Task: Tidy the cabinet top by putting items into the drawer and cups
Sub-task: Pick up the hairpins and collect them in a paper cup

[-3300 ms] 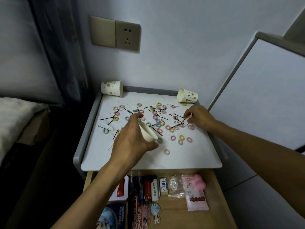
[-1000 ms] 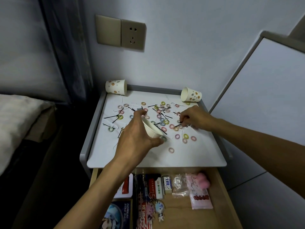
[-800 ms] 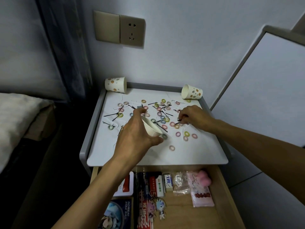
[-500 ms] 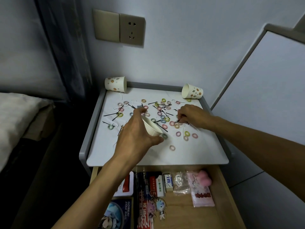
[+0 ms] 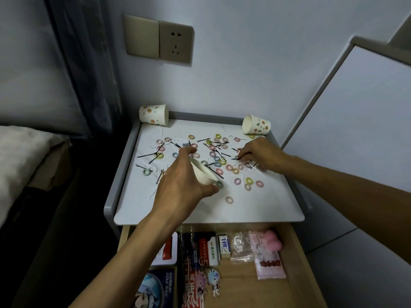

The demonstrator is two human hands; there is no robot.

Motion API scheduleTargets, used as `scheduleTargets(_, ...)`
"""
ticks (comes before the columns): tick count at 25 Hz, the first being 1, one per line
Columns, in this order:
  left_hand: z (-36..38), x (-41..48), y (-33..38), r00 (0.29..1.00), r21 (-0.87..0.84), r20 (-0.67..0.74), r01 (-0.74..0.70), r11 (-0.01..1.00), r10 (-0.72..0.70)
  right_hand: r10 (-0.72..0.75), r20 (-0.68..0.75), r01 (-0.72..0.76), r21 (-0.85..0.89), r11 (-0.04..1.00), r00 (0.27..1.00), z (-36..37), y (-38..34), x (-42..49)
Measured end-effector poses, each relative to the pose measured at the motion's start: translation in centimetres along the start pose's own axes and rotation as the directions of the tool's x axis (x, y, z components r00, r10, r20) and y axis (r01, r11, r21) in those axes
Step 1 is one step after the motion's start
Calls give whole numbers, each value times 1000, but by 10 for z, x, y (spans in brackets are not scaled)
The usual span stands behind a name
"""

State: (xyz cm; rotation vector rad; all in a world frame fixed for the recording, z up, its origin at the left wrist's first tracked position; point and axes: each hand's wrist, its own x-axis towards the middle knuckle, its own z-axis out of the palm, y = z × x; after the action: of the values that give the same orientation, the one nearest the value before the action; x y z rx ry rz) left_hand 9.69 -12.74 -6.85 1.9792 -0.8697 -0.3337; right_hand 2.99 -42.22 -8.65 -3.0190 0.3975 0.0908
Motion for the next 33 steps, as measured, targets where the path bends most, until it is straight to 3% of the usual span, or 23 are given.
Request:
scheduleTargets(3,1,0,0,1000,3,5,-5,1000,5,35,-148,-11,164,986,988,-21,-13,-7)
scheduleTargets(6,4,1,0,1000,6,8,-11,1000,11,-107,-186,168,354,920,977,-52,-62,-20)
scheduleTargets(9,9,3,1,999,-28,28,-17,999,18,-363,-85,372,281,885,928,-64,-117,-29)
scheduleTargets(11,11,2,2,999,-61,34,-31,998,33,-431,-56,430,248,868,901,-62,-130,-30)
scheduleTargets(13,11,1,3,999,-66,15,-46,997,47,-352,-131,376,336,864,927,-68,-120,-30)
scheduleTargets(16,9,1,1,999,-48,-15,-52,998,51,25,-234,90,468,879,972,-67,-65,-29)
scheduleTargets(18,10,2,1,999,-62,-11,-38,997,37,164,-133,-122,278,953,977,-50,-18,-27)
scheduleTargets(20,11,3,2,999,-73,2,-34,997,34,231,1,-230,115,966,973,-26,14,-27)
scheduleTargets(23,14,6,2,1000,-81,7,-30,996,31,211,61,-214,51,975,976,-5,32,-27)
scheduleTargets(28,15,7,0,999,-63,13,-33,997,34,167,47,-171,116,978,985,6,35,-23)
scheduleTargets(33,15,8,-1,999,-58,13,-32,998,33,142,160,-146,14,989,977,5,34,-13)
